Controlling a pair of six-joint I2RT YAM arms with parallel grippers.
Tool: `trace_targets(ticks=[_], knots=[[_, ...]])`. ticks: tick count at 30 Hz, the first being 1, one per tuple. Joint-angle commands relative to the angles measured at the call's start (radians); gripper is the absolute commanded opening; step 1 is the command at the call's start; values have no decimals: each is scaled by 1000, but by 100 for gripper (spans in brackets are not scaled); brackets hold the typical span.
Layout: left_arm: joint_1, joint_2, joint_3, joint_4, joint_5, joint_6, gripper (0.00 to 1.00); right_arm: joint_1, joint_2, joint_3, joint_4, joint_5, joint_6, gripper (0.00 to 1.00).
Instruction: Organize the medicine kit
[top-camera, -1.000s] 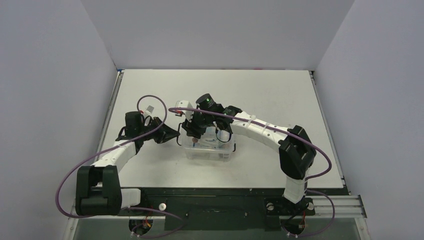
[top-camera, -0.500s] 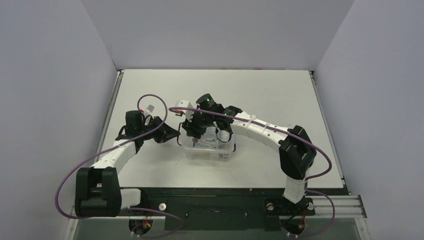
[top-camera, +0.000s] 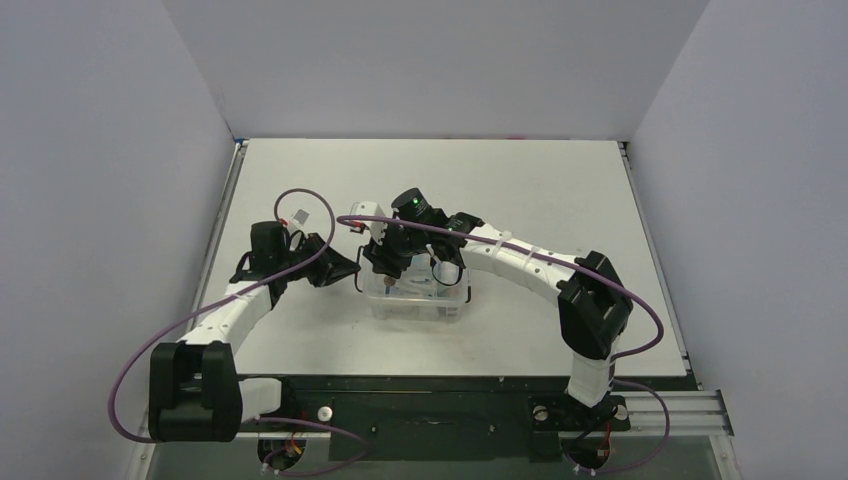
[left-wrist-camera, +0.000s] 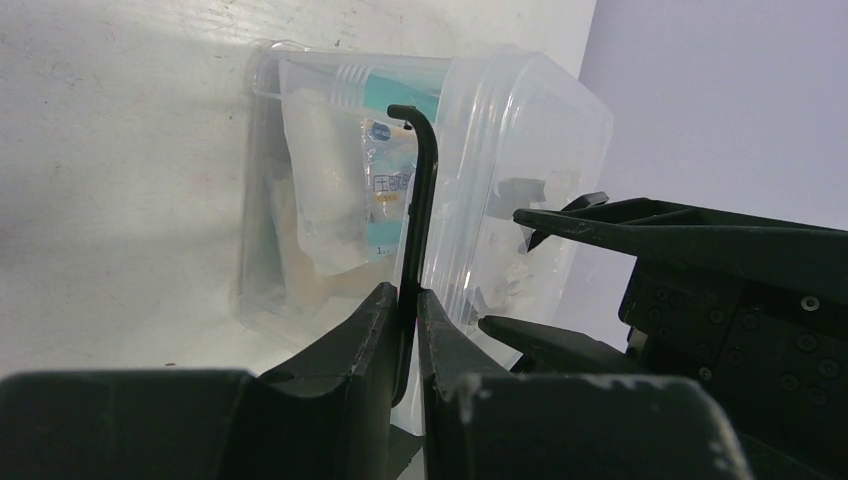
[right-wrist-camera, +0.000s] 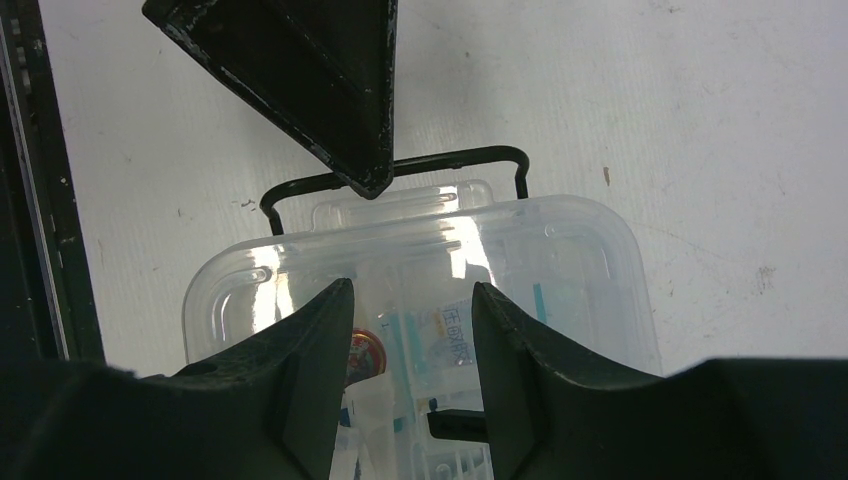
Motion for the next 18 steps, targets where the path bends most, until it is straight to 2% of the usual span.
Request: trace_targets(ticks=[1, 9, 18], knots=[[-1, -43, 67, 17, 36, -2, 10, -2, 11, -43, -94, 46, -11, 43], [-1, -48, 65, 14, 35, -1, 10, -2, 11, -45, -93, 47, -9, 43], [-1, -72, 88, -25, 30, 16, 17, -2, 12, -48, -93, 50, -8, 43]])
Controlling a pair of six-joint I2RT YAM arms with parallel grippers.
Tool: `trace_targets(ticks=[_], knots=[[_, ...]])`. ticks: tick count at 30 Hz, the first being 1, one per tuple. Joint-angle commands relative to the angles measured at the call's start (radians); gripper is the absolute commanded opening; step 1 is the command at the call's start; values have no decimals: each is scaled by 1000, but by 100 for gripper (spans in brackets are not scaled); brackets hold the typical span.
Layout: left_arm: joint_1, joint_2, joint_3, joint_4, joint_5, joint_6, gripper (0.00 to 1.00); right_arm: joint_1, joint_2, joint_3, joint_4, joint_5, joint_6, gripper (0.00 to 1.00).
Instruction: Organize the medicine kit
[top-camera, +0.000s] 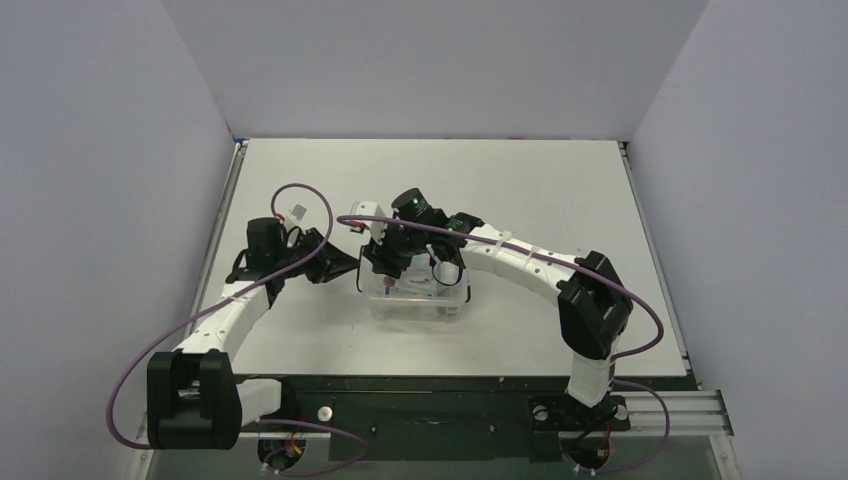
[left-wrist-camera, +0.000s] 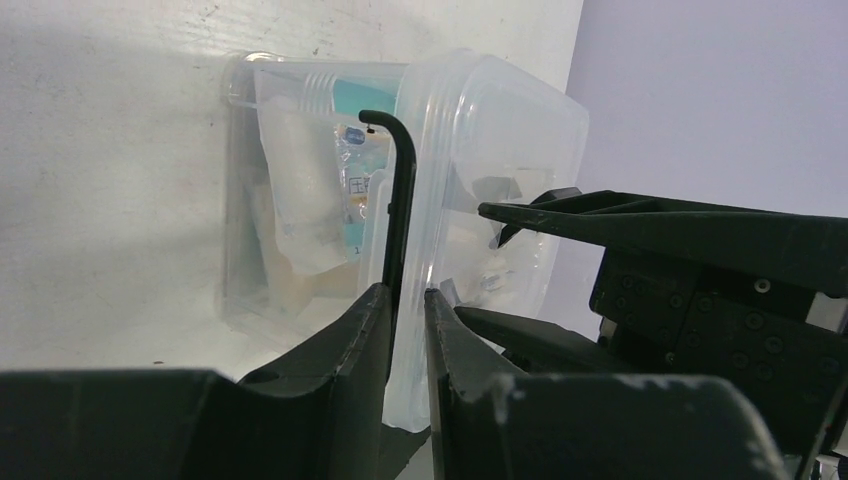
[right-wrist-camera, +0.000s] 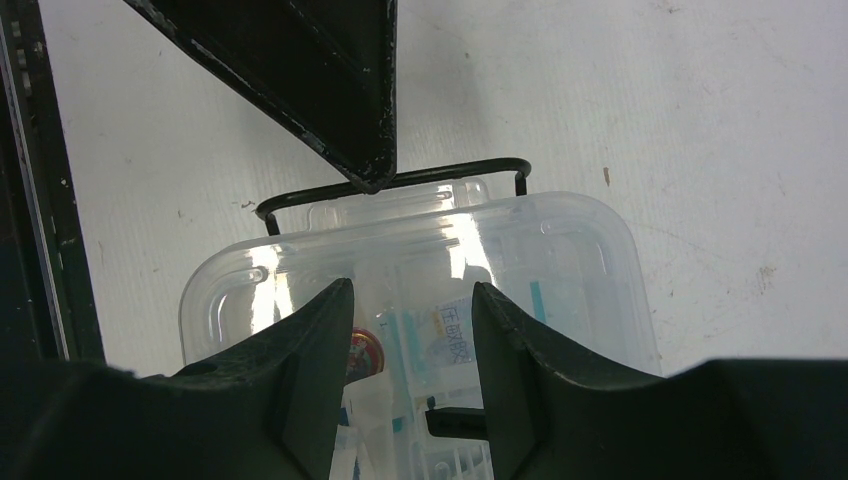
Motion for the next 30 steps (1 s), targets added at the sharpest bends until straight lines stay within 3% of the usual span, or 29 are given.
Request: trace_targets(ticks=[1, 17, 24, 30], knots=[[-1, -42, 65, 7, 30, 14, 17, -2, 12, -46, -97, 52, -11, 43], [2, -60, 93, -67, -14, 69, 18, -2, -3, -58, -99, 63, -4, 44], [66, -59, 70, -76, -80, 85, 34, -1, -10, -70, -98, 67, 0, 44], [80, -3, 22, -28, -44, 72, 38, -1, -9, -75, -97, 67, 2, 44]])
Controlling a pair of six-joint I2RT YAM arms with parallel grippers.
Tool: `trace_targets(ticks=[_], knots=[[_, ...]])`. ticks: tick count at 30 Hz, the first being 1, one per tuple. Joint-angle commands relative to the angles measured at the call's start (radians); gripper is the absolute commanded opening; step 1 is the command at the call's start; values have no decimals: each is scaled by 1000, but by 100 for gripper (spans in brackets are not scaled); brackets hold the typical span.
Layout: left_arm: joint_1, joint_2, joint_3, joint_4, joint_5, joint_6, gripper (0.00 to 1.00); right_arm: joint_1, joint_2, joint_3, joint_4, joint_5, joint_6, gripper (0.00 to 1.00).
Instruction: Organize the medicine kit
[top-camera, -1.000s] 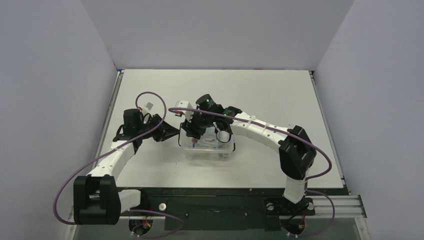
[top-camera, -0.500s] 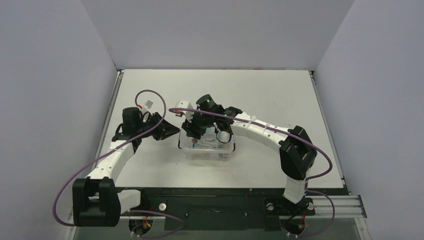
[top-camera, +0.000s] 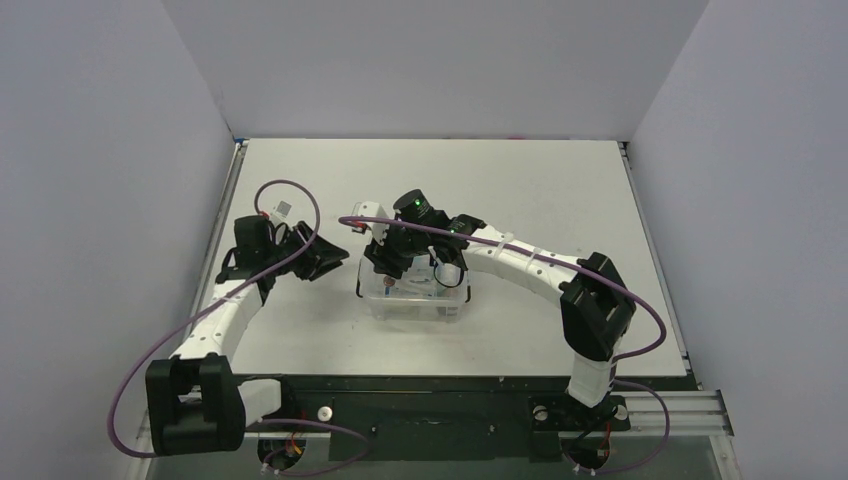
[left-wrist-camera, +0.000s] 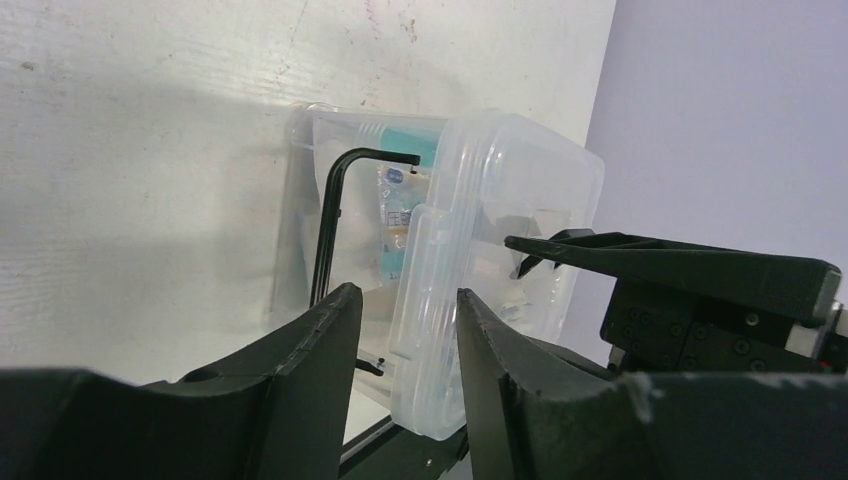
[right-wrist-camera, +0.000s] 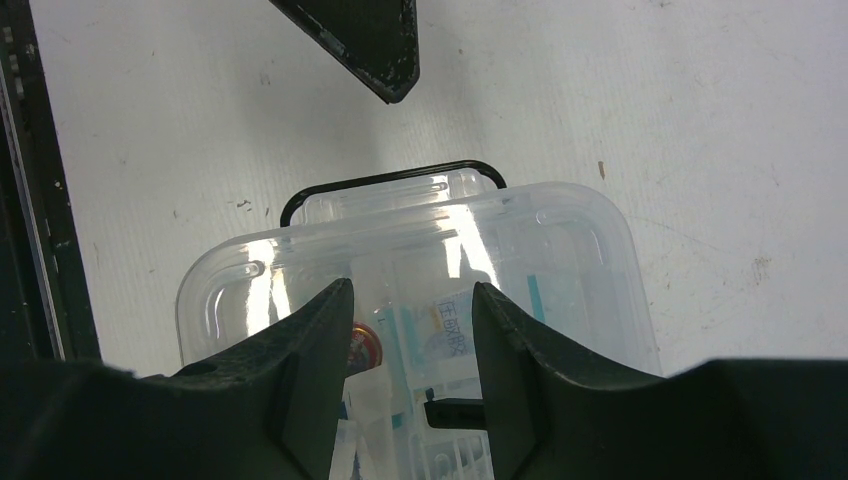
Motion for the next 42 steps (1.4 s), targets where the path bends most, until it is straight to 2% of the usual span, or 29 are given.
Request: trace_targets(ticks=[1, 12, 24, 29, 37, 42], knots=[[4, 34, -28, 69, 15, 7, 38, -1, 9, -50, -115, 52, -6, 44], [-8, 102, -101, 142, 57, -15, 40, 1, 16, -48, -113, 55, -3, 43], [-118, 198, -96, 213, 28, -35, 39, 2, 3, -64, -110, 59, 1, 43], [-120, 208, -99, 232, 22, -32, 30, 2, 1, -65, -110, 59, 1, 43], [-118, 182, -73, 174, -1, -4, 1, 4, 5, -66, -108, 59, 5, 43], [-117, 138, -50, 129, -18, 7, 0, 4, 5, -64, -109, 60, 4, 44]])
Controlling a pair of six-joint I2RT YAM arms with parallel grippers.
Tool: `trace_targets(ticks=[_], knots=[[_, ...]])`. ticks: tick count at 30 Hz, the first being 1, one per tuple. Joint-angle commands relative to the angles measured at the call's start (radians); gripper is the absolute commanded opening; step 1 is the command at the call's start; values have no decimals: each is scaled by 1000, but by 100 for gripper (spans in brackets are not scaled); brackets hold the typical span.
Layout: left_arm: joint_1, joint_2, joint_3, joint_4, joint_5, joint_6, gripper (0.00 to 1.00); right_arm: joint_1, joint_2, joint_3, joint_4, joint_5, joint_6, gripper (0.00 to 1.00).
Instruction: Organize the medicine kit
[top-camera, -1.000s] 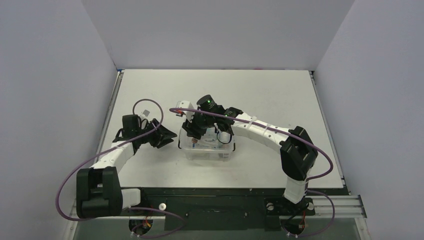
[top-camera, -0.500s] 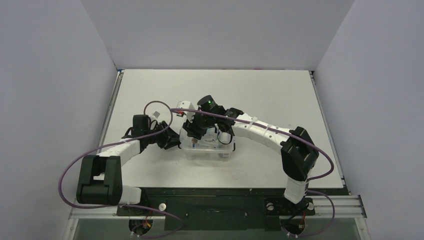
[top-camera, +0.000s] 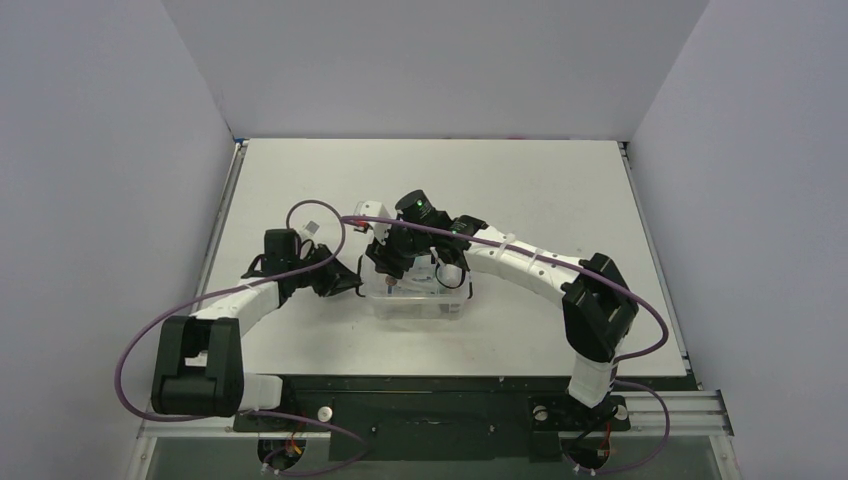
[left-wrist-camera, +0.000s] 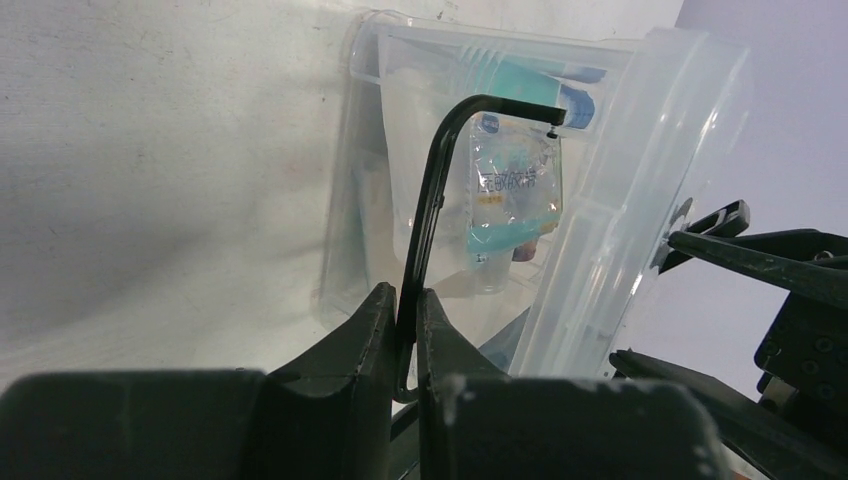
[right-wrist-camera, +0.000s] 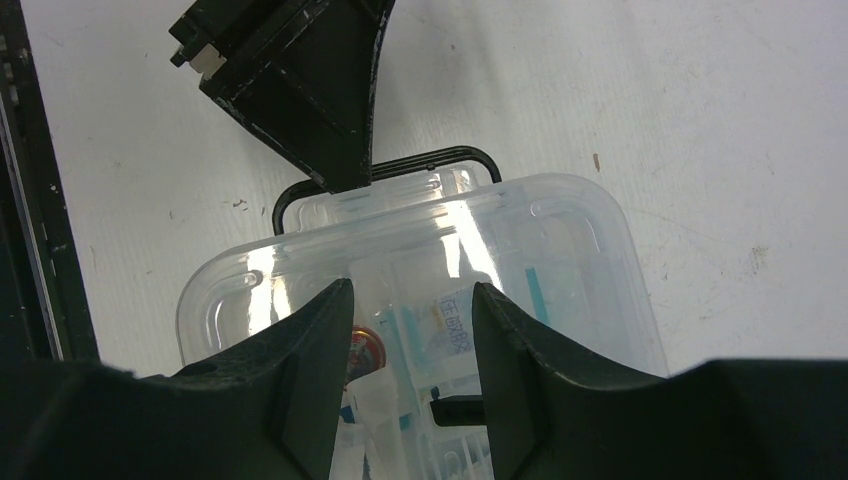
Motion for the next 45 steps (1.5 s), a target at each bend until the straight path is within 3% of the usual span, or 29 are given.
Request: trace_targets(ticks=[1, 9, 22, 45], knots=[[-1, -58, 59, -28, -23, 1, 0, 4, 17, -46, -120, 48, -10, 43], [-1, -132, 121, -109, -46, 35, 0, 3, 18, -46, -120, 50, -10, 44], [-3, -173, 142, -108, -28, 26, 0, 4, 13, -51, -120, 52, -8, 44], [-3, -244, 162, -159, -80, 33, 19, 6, 13, -54, -120, 52, -3, 44]])
